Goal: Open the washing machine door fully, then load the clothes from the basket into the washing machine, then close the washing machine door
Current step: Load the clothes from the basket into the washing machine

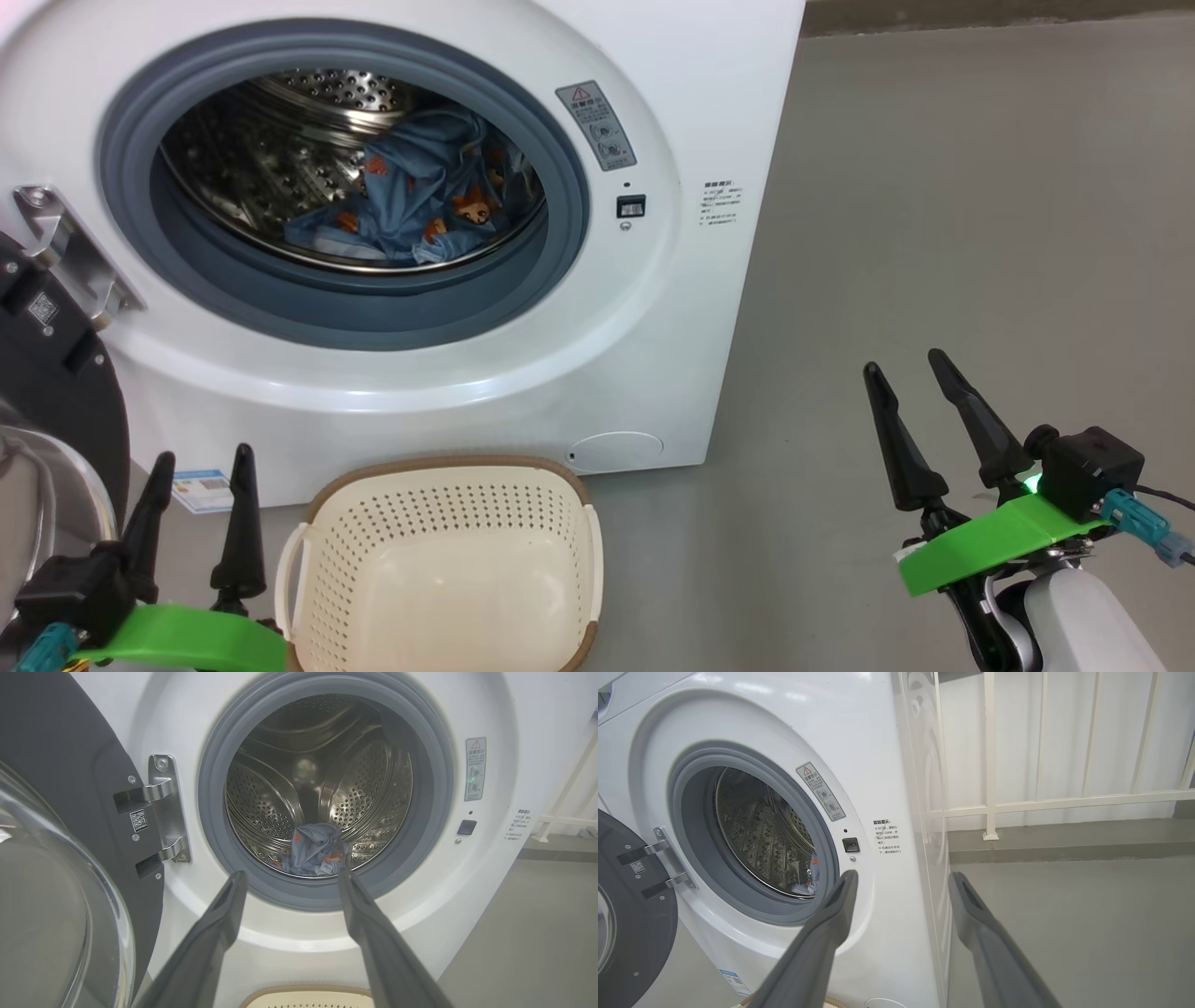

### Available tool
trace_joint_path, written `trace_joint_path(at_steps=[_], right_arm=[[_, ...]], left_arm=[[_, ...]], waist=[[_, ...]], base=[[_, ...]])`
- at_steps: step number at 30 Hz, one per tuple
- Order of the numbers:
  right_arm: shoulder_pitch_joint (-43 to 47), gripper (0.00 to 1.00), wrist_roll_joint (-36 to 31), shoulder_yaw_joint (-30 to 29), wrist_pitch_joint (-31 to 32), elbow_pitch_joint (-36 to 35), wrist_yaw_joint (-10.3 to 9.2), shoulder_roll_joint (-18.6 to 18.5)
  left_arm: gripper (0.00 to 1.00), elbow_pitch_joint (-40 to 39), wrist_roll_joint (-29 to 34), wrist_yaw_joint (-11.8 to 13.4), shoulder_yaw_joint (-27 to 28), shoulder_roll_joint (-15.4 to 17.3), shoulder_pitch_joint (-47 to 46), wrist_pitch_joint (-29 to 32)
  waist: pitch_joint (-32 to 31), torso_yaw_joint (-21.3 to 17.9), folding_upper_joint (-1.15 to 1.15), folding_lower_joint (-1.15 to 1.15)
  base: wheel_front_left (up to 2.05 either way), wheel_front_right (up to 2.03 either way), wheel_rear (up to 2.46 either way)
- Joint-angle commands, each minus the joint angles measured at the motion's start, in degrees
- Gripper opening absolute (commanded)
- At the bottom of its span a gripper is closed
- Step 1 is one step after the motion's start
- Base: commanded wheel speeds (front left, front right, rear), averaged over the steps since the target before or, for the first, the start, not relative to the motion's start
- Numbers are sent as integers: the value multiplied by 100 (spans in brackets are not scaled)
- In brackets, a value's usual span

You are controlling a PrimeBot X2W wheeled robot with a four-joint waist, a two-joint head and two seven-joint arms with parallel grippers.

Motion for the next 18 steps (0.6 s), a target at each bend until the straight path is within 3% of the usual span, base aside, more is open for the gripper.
trace_joint_path(at_steps=[1, 18], right_arm=[[-29, 100, 69, 139, -27, -115, 9, -58], [-14, 100, 68, 169, -27, -113, 9, -92]], left_arm=[[100, -144, 34, 15, 247, 152, -61, -37], [100, -134, 55, -63, 332, 80, -21, -37]], waist=[[-4, -11, 0, 0], [-45, -26, 0, 0]], base=[[0, 0, 0], [0, 0, 0]])
